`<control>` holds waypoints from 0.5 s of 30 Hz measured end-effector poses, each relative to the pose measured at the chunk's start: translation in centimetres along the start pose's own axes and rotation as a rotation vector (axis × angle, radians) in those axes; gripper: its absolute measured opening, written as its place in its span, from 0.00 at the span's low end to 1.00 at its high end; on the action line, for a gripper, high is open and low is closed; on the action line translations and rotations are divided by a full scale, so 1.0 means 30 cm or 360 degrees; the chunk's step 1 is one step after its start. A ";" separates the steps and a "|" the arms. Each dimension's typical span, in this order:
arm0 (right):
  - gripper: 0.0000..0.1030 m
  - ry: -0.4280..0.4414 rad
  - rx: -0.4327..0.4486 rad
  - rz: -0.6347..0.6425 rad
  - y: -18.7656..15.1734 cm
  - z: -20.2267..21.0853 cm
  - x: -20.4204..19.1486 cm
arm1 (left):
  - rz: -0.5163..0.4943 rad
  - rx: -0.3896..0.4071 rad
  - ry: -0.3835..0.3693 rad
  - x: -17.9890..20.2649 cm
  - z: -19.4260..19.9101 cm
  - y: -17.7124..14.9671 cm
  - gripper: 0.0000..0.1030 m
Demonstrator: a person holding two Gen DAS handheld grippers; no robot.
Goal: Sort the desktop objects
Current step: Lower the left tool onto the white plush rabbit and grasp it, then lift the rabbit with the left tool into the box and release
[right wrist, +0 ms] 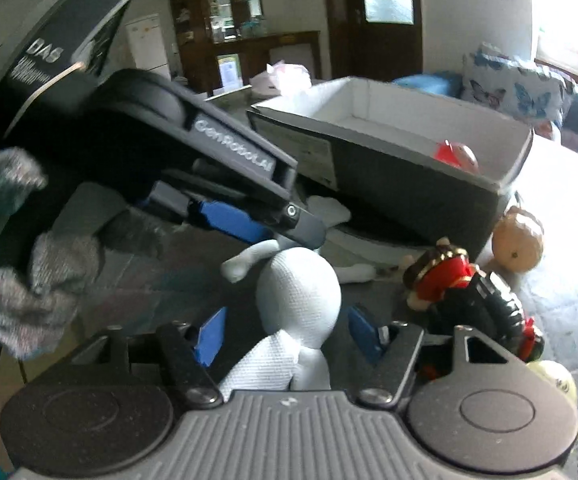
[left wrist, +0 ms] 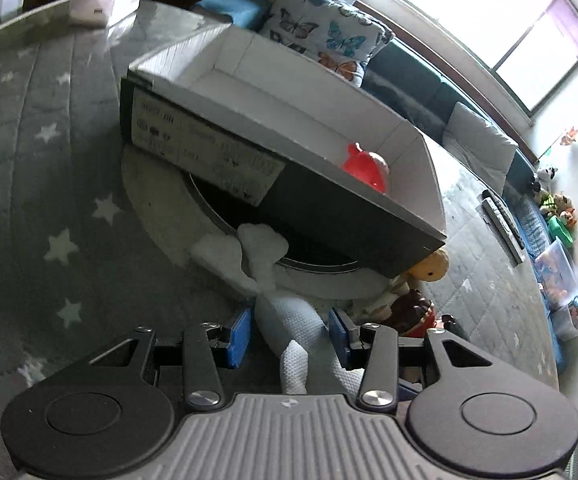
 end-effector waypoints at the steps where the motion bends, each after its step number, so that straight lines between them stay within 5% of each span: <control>1: 0.57 0.0007 -0.0006 -0.0019 0.001 -0.006 0.007 | 0.0017 -0.0011 -0.0012 -0.002 -0.006 0.001 0.44; 15: 0.40 0.0023 0.0017 -0.0077 -0.004 0.007 0.019 | 0.0059 0.0002 -0.0038 0.001 -0.016 -0.009 0.34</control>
Point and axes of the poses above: each gripper's, at about its wrist camera, not at the fingertips, and z roughly against the way its jaws point, x to its right, y to its top, the point moved 6 cm from there along -z, roughly the way its jaws point, and after that the axes turned 14 degrees about -x, right-handed, at the moved point
